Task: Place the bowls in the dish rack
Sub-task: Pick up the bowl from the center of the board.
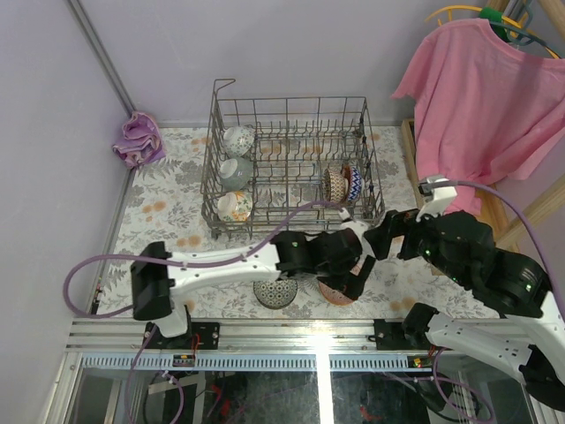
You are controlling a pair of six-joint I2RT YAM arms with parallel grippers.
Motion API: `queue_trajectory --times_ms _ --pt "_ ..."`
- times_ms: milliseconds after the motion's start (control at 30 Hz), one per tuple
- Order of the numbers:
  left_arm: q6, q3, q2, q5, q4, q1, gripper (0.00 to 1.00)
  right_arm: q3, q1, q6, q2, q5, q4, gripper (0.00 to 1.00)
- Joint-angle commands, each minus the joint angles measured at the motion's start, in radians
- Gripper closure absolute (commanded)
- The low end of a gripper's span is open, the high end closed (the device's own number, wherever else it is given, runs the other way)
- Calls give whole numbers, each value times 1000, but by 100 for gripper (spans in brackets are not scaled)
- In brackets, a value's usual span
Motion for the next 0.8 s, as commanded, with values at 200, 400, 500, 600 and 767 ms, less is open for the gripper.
queue_trajectory --times_ms 200,400,500,600,767 --pt "-78 224 215 -113 -45 -58 8 37 -4 5 -66 48 -25 13" --pt "-94 324 323 -152 -87 -43 21 16 -5 10 -88 42 -25 15" --pt "-102 346 352 -154 -101 -32 27 11 -4 11 -96 41 -25 16" --pt "-107 325 361 -152 -89 -18 29 5 -5 11 -103 42 -28 16" --pt "-66 310 398 -87 -43 -15 47 3 -4 9 -100 37 -23 16"
